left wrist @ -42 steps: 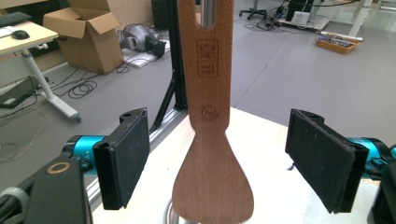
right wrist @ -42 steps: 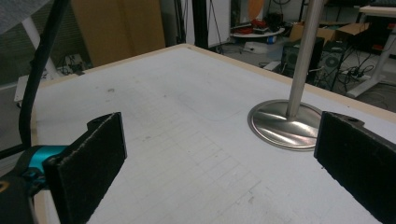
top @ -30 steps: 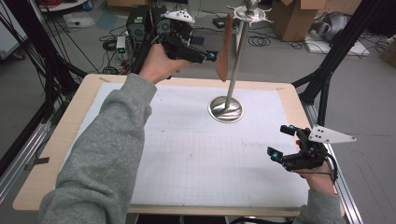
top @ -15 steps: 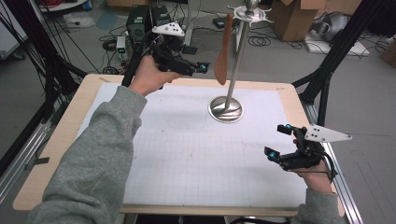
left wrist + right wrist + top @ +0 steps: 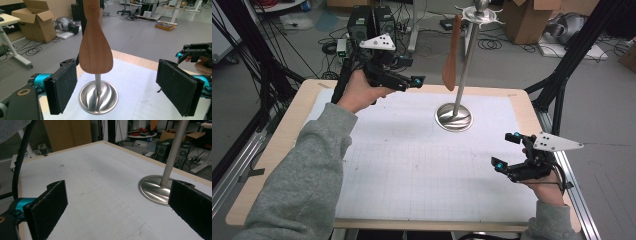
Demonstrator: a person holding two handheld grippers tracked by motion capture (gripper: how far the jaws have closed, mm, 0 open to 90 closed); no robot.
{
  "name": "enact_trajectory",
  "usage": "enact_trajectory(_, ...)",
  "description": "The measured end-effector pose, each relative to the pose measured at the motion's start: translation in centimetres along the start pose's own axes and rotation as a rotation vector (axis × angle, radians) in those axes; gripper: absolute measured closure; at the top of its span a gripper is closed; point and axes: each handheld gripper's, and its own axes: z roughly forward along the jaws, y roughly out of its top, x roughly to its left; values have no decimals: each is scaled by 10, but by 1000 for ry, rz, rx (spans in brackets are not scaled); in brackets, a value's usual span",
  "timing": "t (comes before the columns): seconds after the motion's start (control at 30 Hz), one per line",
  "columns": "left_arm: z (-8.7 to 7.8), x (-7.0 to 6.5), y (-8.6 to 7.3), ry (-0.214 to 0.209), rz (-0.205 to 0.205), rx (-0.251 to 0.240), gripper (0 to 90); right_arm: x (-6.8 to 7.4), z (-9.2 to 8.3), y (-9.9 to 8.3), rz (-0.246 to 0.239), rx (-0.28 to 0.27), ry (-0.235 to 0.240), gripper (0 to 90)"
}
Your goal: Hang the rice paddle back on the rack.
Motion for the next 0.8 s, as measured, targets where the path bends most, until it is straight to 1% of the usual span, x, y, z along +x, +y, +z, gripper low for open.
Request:
enact_trajectory(0.2,-10,-4,-7,6,-3,-23,164,1,4,2,-10,2,7,12)
enact_trajectory(0.33,-15,-7,-15,19,17,-16,162,2,8,3,-16,4,12,12)
enact_trajectory(0.43,-19,-8,-21,19,8,-20,158,3,11,3,-19,10,22,12)
enact_trajectory(0.53,-24,-10,-29,52,14,-7,159,3,13,4,-20,12,29,12)
enact_trajectory(0.63,-30,-11,-37,59,15,-10,159,2,14,4,-24,10,34,12)
enact_trajectory(0.73,-36,-11,-45,77,9,-14,159,1,14,4,-24,6,28,12)
enact_trajectory(0.8,-41,-10,-50,89,2,-18,160,1,13,4,-16,8,29,12)
